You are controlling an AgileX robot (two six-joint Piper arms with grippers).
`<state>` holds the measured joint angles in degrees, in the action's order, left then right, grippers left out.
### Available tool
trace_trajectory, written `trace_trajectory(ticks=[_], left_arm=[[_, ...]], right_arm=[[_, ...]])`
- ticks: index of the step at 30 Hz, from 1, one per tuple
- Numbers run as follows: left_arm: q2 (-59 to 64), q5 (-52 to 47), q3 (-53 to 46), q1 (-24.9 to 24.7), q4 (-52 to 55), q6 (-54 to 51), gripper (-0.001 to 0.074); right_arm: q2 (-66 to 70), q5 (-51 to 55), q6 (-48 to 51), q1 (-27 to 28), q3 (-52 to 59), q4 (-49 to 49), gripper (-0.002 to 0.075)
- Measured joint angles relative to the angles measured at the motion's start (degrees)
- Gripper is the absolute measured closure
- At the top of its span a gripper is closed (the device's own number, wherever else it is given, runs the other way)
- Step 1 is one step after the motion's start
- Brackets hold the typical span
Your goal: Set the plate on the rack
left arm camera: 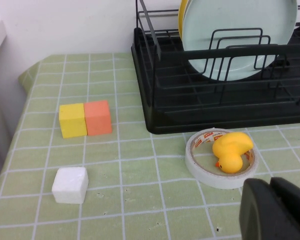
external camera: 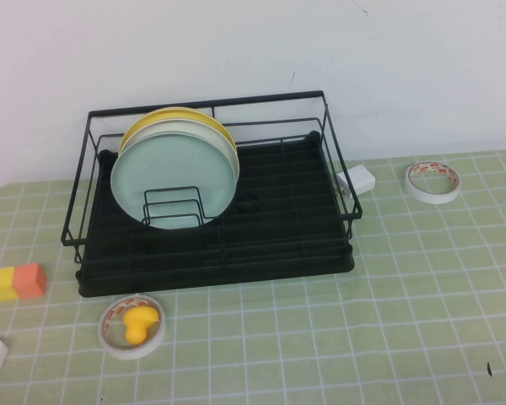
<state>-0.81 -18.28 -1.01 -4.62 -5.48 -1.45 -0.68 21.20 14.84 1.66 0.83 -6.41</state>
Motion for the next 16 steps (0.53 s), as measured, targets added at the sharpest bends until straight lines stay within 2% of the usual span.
trace_trajectory(ticks=[16], left_arm=[[0.0, 0.0, 0.0, 0.0, 0.0, 0.0, 0.0736]], right_arm=[[0.0, -0.1, -2.1, 0.0, 0.0, 1.2, 0.0727]])
